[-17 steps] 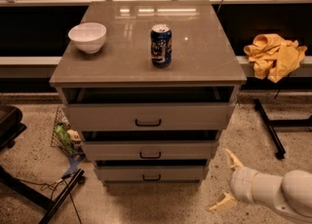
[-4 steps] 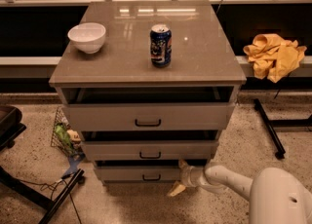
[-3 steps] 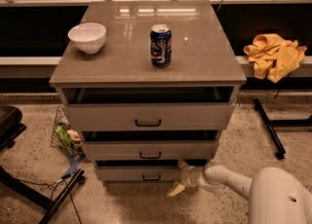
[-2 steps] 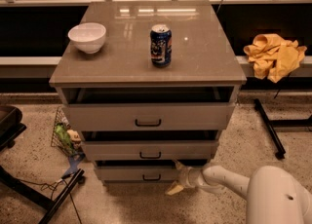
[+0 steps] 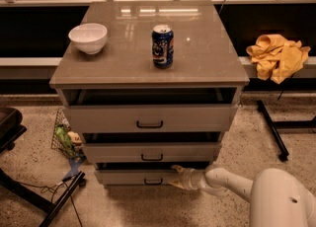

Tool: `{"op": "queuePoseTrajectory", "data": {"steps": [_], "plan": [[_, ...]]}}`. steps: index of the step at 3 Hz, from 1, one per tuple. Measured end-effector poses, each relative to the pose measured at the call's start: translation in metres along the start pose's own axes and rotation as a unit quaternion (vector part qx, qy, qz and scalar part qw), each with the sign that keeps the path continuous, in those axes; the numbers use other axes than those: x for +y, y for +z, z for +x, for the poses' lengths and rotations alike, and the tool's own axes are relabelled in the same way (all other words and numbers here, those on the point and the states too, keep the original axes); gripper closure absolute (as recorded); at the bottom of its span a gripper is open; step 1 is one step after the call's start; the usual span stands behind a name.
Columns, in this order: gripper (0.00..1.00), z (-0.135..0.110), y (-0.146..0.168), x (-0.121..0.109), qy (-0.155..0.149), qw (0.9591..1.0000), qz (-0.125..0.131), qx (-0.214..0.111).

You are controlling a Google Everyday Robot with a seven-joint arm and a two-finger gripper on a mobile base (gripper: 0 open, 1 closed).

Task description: Open bottom drawer

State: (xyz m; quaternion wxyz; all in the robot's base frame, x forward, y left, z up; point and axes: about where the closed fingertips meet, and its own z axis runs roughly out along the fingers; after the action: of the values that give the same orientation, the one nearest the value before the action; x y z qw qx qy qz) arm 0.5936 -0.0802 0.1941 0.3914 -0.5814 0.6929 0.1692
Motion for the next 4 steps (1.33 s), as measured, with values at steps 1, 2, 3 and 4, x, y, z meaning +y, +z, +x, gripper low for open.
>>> {"op": "queuePoseTrajectory", "data": {"steps": [1,2,3,4], "plan": [[0.84,-0.001,0.002,0.001,0.000,1.0000,-0.002,-0.001],[1.00,-0.001,0.002,0.002,0.000,1.0000,-0.002,-0.001],[1.00,-0.001,0.002,0.002,0.000,1.0000,-0.002,-0.001],[1.00,0.011,-0.026,0.013,0.017,0.9997,-0.018,-0.006]]}}
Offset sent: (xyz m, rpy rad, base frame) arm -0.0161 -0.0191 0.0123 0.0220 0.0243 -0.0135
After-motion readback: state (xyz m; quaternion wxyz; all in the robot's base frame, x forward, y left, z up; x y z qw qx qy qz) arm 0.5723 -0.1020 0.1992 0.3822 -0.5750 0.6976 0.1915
